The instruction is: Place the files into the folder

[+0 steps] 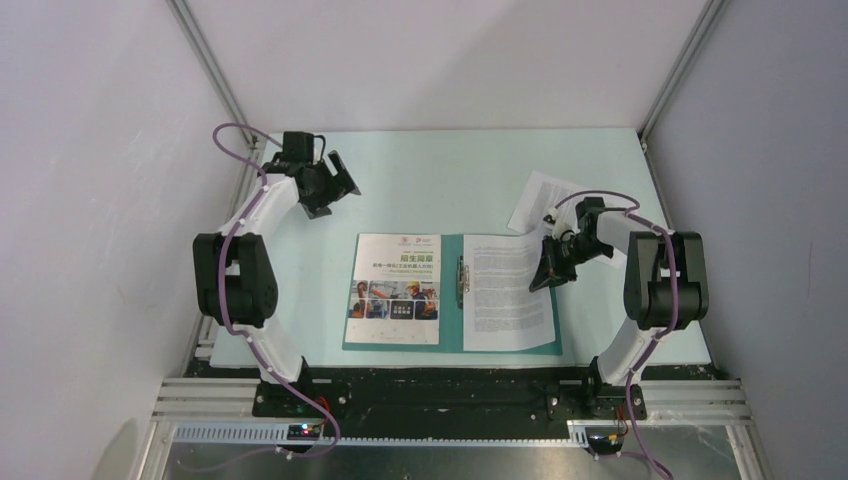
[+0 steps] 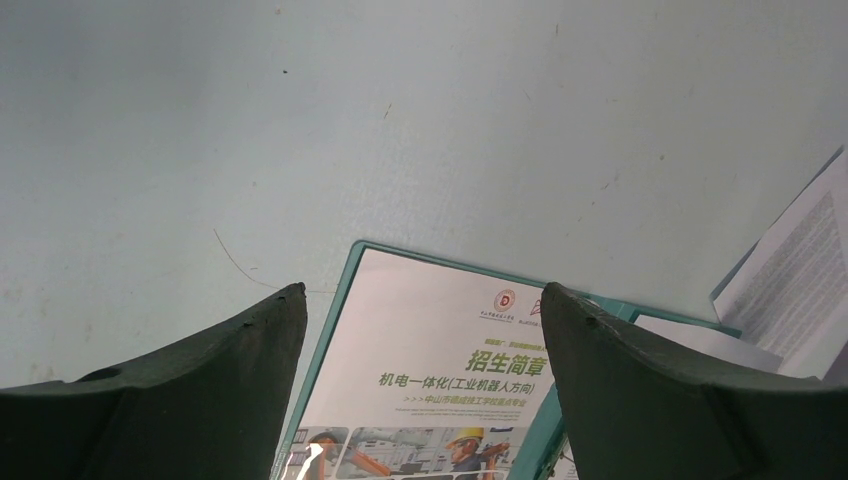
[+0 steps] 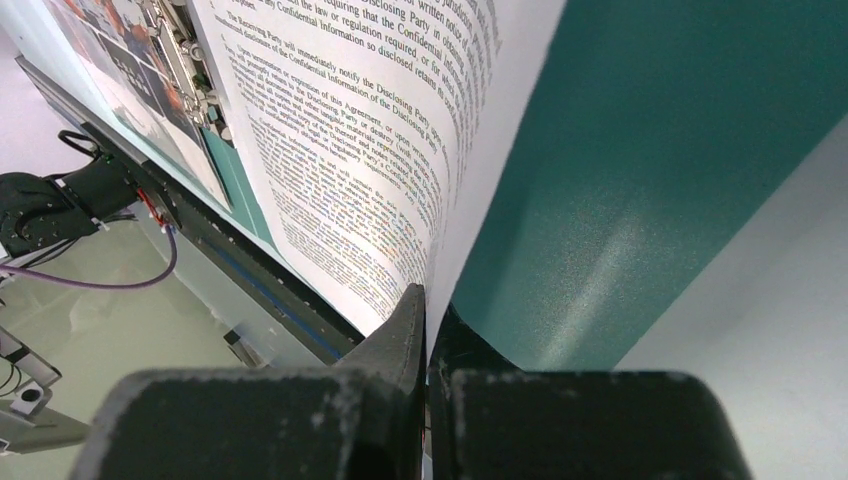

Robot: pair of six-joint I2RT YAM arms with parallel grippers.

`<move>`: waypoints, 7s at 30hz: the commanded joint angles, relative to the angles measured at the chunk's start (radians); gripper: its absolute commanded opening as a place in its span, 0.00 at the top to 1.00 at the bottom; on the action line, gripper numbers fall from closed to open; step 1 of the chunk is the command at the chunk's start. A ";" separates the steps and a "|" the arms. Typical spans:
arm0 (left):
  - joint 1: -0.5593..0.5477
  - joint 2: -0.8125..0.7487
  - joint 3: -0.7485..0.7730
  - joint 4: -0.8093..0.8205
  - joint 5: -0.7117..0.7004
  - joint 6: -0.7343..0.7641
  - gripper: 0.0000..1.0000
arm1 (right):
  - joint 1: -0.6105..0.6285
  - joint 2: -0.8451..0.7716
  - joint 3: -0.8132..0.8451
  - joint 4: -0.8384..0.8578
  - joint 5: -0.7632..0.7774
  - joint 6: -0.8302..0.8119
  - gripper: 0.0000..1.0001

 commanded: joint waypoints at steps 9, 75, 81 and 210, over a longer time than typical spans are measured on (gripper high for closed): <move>-0.001 -0.059 -0.003 0.022 -0.009 -0.023 0.09 | 0.003 -0.046 -0.001 0.019 0.017 0.031 1.00; -0.506 0.547 0.576 0.280 0.277 -0.176 0.01 | -0.478 0.159 0.526 0.005 0.387 -0.036 0.01; -0.576 0.683 0.666 0.362 0.265 -0.255 0.04 | -0.533 0.231 0.539 0.021 0.376 -0.030 0.00; -0.631 0.906 0.778 0.570 0.110 -0.596 0.22 | -0.366 0.499 0.834 0.014 0.214 0.065 0.01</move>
